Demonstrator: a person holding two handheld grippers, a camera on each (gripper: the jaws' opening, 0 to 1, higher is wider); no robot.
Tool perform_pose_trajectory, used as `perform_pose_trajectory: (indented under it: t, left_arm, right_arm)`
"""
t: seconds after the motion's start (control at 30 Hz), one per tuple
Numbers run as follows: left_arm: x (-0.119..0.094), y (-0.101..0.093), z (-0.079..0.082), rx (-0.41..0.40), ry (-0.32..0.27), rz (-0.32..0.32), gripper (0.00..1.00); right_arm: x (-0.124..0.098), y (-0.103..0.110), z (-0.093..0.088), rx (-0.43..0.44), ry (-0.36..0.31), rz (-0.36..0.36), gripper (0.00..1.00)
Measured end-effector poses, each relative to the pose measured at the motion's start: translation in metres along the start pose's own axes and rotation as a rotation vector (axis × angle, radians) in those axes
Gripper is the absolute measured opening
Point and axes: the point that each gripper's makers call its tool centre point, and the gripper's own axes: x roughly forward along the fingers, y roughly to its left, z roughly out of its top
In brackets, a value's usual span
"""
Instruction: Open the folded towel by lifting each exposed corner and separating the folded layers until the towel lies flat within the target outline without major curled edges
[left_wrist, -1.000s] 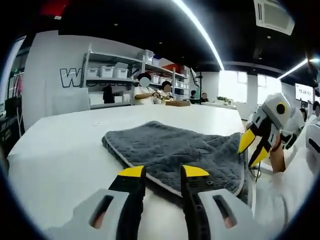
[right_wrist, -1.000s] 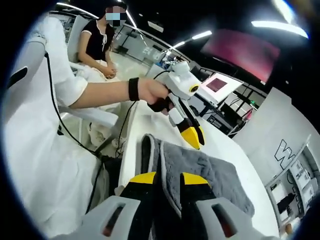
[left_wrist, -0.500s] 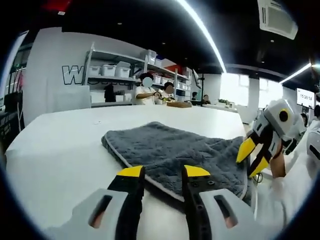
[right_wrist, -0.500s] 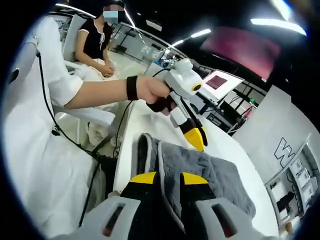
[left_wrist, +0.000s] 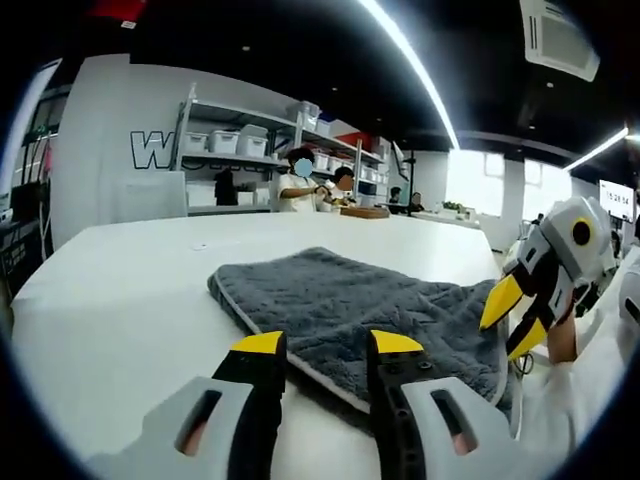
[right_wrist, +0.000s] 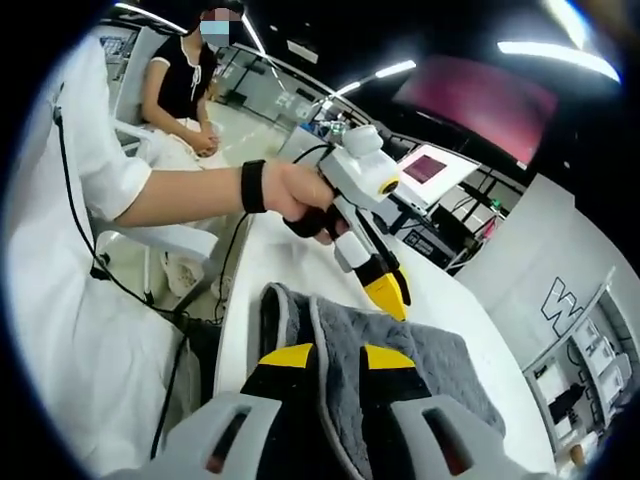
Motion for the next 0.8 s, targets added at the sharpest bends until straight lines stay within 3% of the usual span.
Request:
perform_pose_trajectory:
  t: [0.8]
  left_arm:
    - [0.006,0.003,0.003,0.008,0.008,0.009,0.32]
  right_arm:
    - [0.024,-0.003,0.006,0.025,0.002,0.0,0.11]
